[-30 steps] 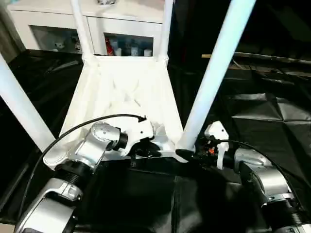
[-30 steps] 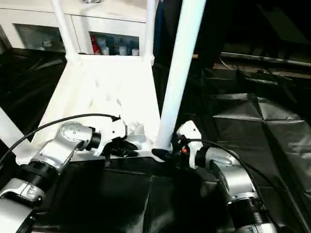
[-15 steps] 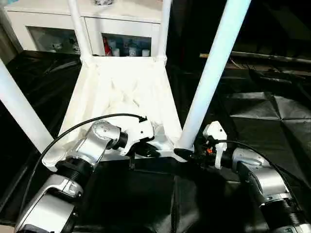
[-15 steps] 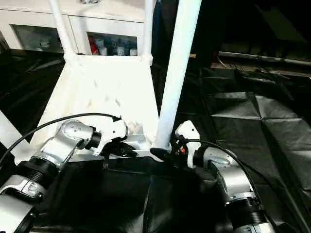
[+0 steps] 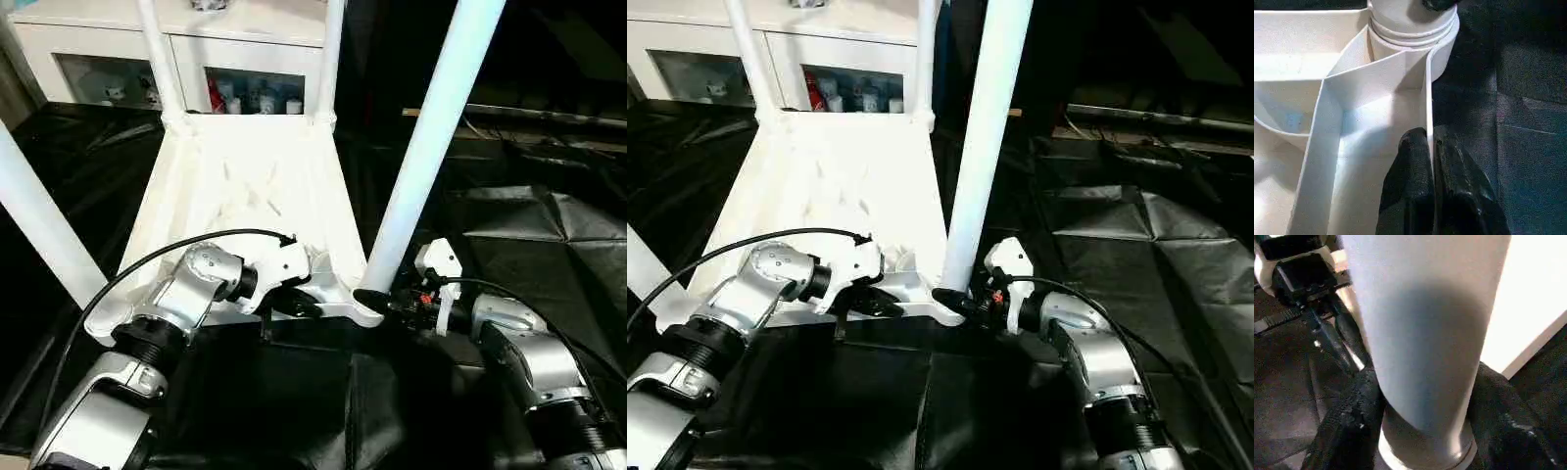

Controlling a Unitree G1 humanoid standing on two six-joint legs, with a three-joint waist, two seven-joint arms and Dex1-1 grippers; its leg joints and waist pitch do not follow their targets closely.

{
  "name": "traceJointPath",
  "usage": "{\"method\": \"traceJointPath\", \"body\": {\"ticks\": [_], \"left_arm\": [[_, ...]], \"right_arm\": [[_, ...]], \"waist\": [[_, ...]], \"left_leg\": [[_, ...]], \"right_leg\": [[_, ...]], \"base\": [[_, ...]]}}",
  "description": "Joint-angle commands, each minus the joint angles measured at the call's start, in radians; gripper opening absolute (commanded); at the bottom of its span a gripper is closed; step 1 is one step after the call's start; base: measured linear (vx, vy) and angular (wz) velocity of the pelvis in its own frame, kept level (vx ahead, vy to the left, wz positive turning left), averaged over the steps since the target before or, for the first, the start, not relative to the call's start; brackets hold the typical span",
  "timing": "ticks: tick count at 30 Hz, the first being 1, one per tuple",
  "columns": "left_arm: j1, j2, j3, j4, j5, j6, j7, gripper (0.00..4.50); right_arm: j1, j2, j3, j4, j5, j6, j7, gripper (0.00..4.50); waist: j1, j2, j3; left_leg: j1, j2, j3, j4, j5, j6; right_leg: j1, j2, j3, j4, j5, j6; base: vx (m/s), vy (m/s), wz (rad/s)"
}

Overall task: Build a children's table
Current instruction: Rotate leg to tighten

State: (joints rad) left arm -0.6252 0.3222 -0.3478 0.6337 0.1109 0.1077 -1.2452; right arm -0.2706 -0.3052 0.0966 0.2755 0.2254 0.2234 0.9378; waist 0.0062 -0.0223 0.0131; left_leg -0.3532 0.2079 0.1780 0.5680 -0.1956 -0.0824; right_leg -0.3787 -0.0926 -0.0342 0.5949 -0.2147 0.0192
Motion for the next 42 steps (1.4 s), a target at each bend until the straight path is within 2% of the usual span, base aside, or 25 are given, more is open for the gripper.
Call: {"method": "traceJointPath", "body": {"ticks": [1, 2, 3, 4, 5, 6, 7, 8, 10, 11, 12, 14, 15, 17, 19, 23, 25, 28, 30, 32, 38, 40, 42], "left_arm": [[0.043, -0.022, -0.018, 0.063, 0.012, 0.04, 0.059, 0.0], [0.042, -0.046, -0.017, 0.072, 0.02, 0.047, 0.102, 0.0], [0.042, -0.046, -0.017, 0.072, 0.02, 0.047, 0.102, 0.0], [0.04, -0.072, -0.017, 0.08, 0.03, 0.052, 0.151, 0.0], [0.037, -0.098, -0.019, 0.088, 0.038, 0.058, 0.188, 0.0], [0.031, -0.128, -0.018, 0.1, 0.047, 0.06, 0.241, 0.0], [0.026, -0.147, -0.017, 0.108, 0.053, 0.062, 0.275, 0.0], [0.019, -0.169, -0.011, 0.118, 0.055, 0.073, 0.31, 0.0], [0.005, -0.237, -0.006, 0.132, 0.057, 0.1, 0.383, 0.0], [0.005, -0.237, -0.006, 0.132, 0.057, 0.1, 0.383, 0.0], [-0.003, -0.286, -0.004, 0.136, 0.057, 0.118, 0.424, 0.0], [-0.006, -0.32, -0.008, 0.134, 0.06, 0.127, 0.444, 0.0], [-0.005, -0.331, -0.011, 0.131, 0.063, 0.126, 0.44, 0.0], [-0.004, -0.336, -0.014, 0.128, 0.064, 0.125, 0.435, 0.0], [0.003, -0.32, -0.022, 0.125, 0.07, 0.122, 0.409, 0.0], [0.014, -0.28, -0.007, 0.119, 0.061, 0.115, 0.383, 0.0], [0.018, -0.271, 0.007, 0.117, 0.053, 0.108, 0.386, 0.0], [0.04, -0.247, 0.044, 0.101, 0.03, 0.109, 0.395, 0.0], [0.053, -0.244, 0.052, 0.088, 0.023, 0.119, 0.393, 0.0], [0.061, -0.243, 0.057, 0.079, 0.02, 0.127, 0.394, 0.0], [0.074, -0.237, 0.052, 0.069, 0.027, 0.143, 0.388, 0.0], [0.076, -0.214, 0.012, 0.069, 0.054, 0.148, 0.359, 0.0], [0.078, -0.183, -0.028, 0.061, 0.078, 0.152, 0.304, 0.0]], "right_arm": [[0.018, 0.024, 0.032, 0.003, -0.006, 0.01, -0.019, 2.09], [0.022, 0.064, 0.028, 0.037, -0.03, 0.006, -0.106, 2.06], [0.022, 0.064, 0.028, 0.037, -0.03, 0.006, -0.106, 2.05], [0.028, 0.1, 0.024, 0.061, -0.044, 0.009, -0.172, 2.04], [0.028, 0.132, 0.017, 0.081, -0.052, 0.014, -0.228, 2.03], [0.025, 0.164, 0.011, 0.102, -0.064, 0.017, -0.289, 2.02], [0.022, 0.185, 0.006, 0.117, -0.072, 0.02, -0.329, 2.0], [0.015, 0.204, 0.002, 0.134, -0.083, 0.023, -0.373, 1.99], [-0.017, 0.268, -0.024, 0.194, -0.111, 0.038, -0.527, 1.98], [-0.017, 0.268, -0.024, 0.194, -0.111, 0.038, -0.527, 1.98], [-0.044, 0.307, -0.036, 0.235, -0.13, 0.041, -0.616, 1.98], [-0.067, 0.327, -0.029, 0.261, -0.152, 0.013, -0.65, 1.98], [-0.08, 0.329, -0.022, 0.267, -0.168, -0.008, -0.65, 1.98], [-0.087, 0.329, -0.019, 0.271, -0.178, -0.022, -0.649, 1.98], [-0.094, 0.32, -0.018, 0.262, -0.171, -0.037, -0.615, 2.53], [-0.093, 0.282, -0.015, 0.239, -0.158, -0.046, -0.541, 2.85], [-0.096, 0.268, -0.024, 0.238, -0.153, -0.049, -0.533, 2.85], [-0.111, 0.224, -0.064, 0.253, -0.141, -0.071, -0.52, 2.85], [-0.115, 0.212, -0.074, 0.258, -0.137, -0.076, -0.508, 2.85], [-0.117, 0.206, -0.08, 0.258, -0.136, -0.078, -0.495, 2.85], [-0.124, 0.171, -0.065, 0.248, -0.137, -0.1, -0.425, 2.85], [-0.126, 0.135, -0.04, 0.236, -0.145, -0.112, -0.36, 2.85], [-0.13, 0.088, -0.025, 0.219, -0.143, -0.131, -0.282, 2.85]], "waist": [[0.004, -0.004, -0.03], [0.003, -0.004, -0.028], [0.0, -0.004, -0.023], [-0.004, -0.005, -0.019], [-0.005, -0.005, -0.018], [-0.008, -0.004, -0.018], [-0.009, -0.001, -0.017], [-0.011, -0.004, -0.017], [-0.015, -0.002, -0.017], [-0.021, -0.002, -0.012], [-0.026, -0.005, -0.011], [-0.03, 0.0, -0.012], [-0.032, 0.003, -0.015], [-0.032, 0.002, -0.015], [-0.031, 0.001, -0.015], [-0.029, 0.0, -0.017], [-0.028, -0.001, -0.018], [-0.023, -0.002, -0.021], [-0.018, 0.001, -0.027], [-0.019, 0.0, -0.025], [-0.019, 0.0, -0.022], [-0.017, 0.001, -0.022], [-0.014, 0.004, -0.025]], "left_leg": [[-0.001, 0.02, 0.002, -0.064, -0.187, 0.058], [0.0, 0.021, 0.002, -0.067, -0.205, 0.052], [0.001, 0.02, 0.002, -0.071, -0.234, 0.038], [-0.001, 0.019, -0.001, -0.076, -0.278, 0.02], [0.0, 0.019, -0.003, -0.077, -0.298, 0.011], [0.005, 0.019, -0.004, -0.078, -0.329, -0.004], [0.007, 0.019, -0.006, -0.079, -0.345, -0.01], [0.008, 0.017, -0.009, -0.08, -0.37, -0.017], [0.01, 0.018, -0.011, -0.082, -0.395, -0.022], [0.013, 0.014, -0.012, -0.082, -0.435, -0.029], [0.016, 0.011, -0.017, -0.083, -0.465, -0.031], [0.021, 0.01, -0.023, -0.083, -0.484, -0.031], [0.02, 0.011, -0.024, -0.086, -0.48, -0.026], [0.017, 0.011, -0.021, -0.088, -0.477, -0.015], [0.014, 0.011, -0.021, -0.09, -0.481, -0.009], [0.009, 0.012, -0.019, -0.09, -0.463, 0.003], [0.007, 0.013, -0.017, -0.09, -0.444, 0.009], [0.001, 0.015, -0.012, -0.088, -0.384, 0.021], [-0.001, 0.018, -0.006, -0.083, -0.303, 0.035], [-0.007, 0.018, -0.005, -0.084, -0.294, 0.043], [-0.005, 0.019, -0.006, -0.086, -0.321, 0.032], [-0.007, 0.02, -0.007, -0.087, -0.321, 0.032], [-0.006, 0.021, -0.006, -0.084, -0.304, 0.039]], "right_leg": [[0.034, -0.035, 0.025, -0.063, -0.072, -0.263], [0.032, -0.035, 0.025, -0.065, -0.102, -0.257], [0.027, -0.034, 0.026, -0.071, -0.155, -0.246], [0.025, -0.036, 0.025, -0.078, -0.246, -0.223], [0.026, -0.038, 0.025, -0.082, -0.291, -0.21], [0.018, -0.04, 0.027, -0.09, -0.361, -0.185], [0.015, -0.04, 0.027, -0.093, -0.389, -0.174], [0.012, -0.039, 0.027, -0.099, -0.436, -0.153], [0.007, -0.037, 0.027, -0.102, -0.45, -0.14], [-0.001, -0.036, 0.026, -0.109, -0.495, -0.129], [0.0, -0.038, 0.022, -0.116, -0.57, -0.101], [-0.003, -0.04, 0.019, -0.124, -0.601, -0.083], [0.002, -0.04, 0.018, -0.124, -0.566, -0.085], [0.001, -0.036, 0.018, -0.124, -0.522, -0.091], [0.003, -0.036, 0.019, -0.123, -0.51, -0.094], [0.005, -0.036, 0.021, -0.119, -0.476, -0.108], [0.006, -0.037, 0.021, -0.118, -0.463, -0.115], [0.013, -0.038, 0.024, -0.11, -0.39, -0.142], [0.016, -0.036, 0.026, -0.1, -0.267, -0.179], [0.021, -0.037, 0.023, -0.098, -0.266, -0.186], [0.018, -0.038, 0.023, -0.104, -0.339, -0.163], [0.019, -0.038, 0.023, -0.104, -0.342, -0.159], [0.021, -0.037, 0.023, -0.101, -0.292, -0.17]], "base": [[0.0, 0.0, 0.0], [0.0, 0.0, 0.0], [0.0, 0.0, 0.0], [0.0, 0.0, 0.0], [0.0, 0.0, 0.0], [0.0, 0.0, 0.0], [0.0, 0.0, 0.0], [0.0, 0.0, 0.0], [0.0, 0.0, 0.0], [0.0, 0.0, 0.0], [0.0, 0.0, 0.0], [0.0, 0.0, 0.0], [0.0, 0.0, 0.0], [0.0, 0.0, 0.0], [0.0, 0.0, 0.0], [0.0, 0.0, 0.0], [0.0, 0.0, 0.0], [0.0, 0.0, 0.0], [0.0, 0.0, 0.0], [0.0, 0.0, 0.0], [0.0, 0.0, 0.0], [0.0, 0.0, 0.0], [0.0, 0.0, 0.0]]}}
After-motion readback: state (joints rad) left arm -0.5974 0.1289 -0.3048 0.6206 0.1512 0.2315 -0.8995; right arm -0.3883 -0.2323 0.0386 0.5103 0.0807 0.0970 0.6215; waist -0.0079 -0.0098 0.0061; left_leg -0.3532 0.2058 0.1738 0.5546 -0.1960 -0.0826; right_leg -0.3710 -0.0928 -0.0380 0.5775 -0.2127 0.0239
